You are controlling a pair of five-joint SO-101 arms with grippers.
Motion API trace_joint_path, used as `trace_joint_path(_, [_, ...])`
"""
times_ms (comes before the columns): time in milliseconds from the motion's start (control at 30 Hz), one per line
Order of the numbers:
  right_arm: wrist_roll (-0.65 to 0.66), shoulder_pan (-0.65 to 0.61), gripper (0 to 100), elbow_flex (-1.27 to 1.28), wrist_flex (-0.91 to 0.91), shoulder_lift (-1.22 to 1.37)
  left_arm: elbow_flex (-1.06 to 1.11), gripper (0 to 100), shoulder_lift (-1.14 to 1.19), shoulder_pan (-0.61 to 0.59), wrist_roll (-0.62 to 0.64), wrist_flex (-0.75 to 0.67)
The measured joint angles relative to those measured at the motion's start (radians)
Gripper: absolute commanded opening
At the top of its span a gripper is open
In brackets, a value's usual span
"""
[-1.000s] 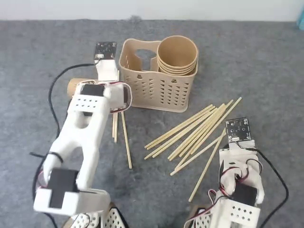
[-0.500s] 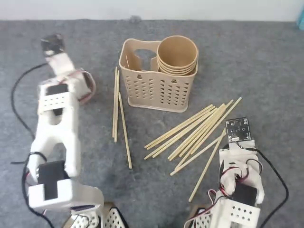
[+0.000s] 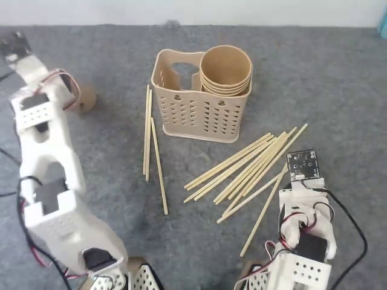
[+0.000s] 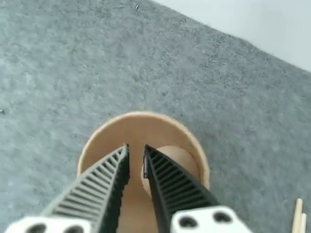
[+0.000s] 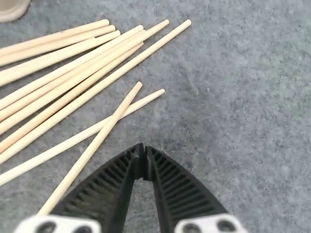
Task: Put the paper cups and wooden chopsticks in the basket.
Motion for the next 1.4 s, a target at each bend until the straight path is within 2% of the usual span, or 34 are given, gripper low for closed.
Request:
trace_joint_path(200, [0.000,0.000,0.9,0.000,0.000,0.000,-0.250,7,0.008,0.002,-0.032,0.264])
trace_joint_path(400, [0.000,0.000,0.9,0.000,0.000,0.000,-0.374,22,0.008,0.002,-0.041,0.399])
trace_joint_path(633, [0.000,0.000,0.9,0.000,0.000,0.000,-0.468,22,0.008,0.003,-0.054,0.552])
trace_joint_path(800, [0.000,0.000,0.9,0.000,0.000,0.000,-0.497,22,0.008,0.066,-0.267,0.666])
trace_joint_path(867, [0.000,0.000,0.9,0.000,0.000,0.000,-0.497,22,0.008,0.089,-0.331,0.675])
trace_joint_path(1000, [0.000,0.000,0.9,0.000,0.000,0.000,-0.499,22,0.017,0.103,-0.374,0.675])
trace_joint_path(1400, [0.000,0.000,0.9,0.000,0.000,0.000,-0.505,20,0.264,0.114,-0.391,0.557])
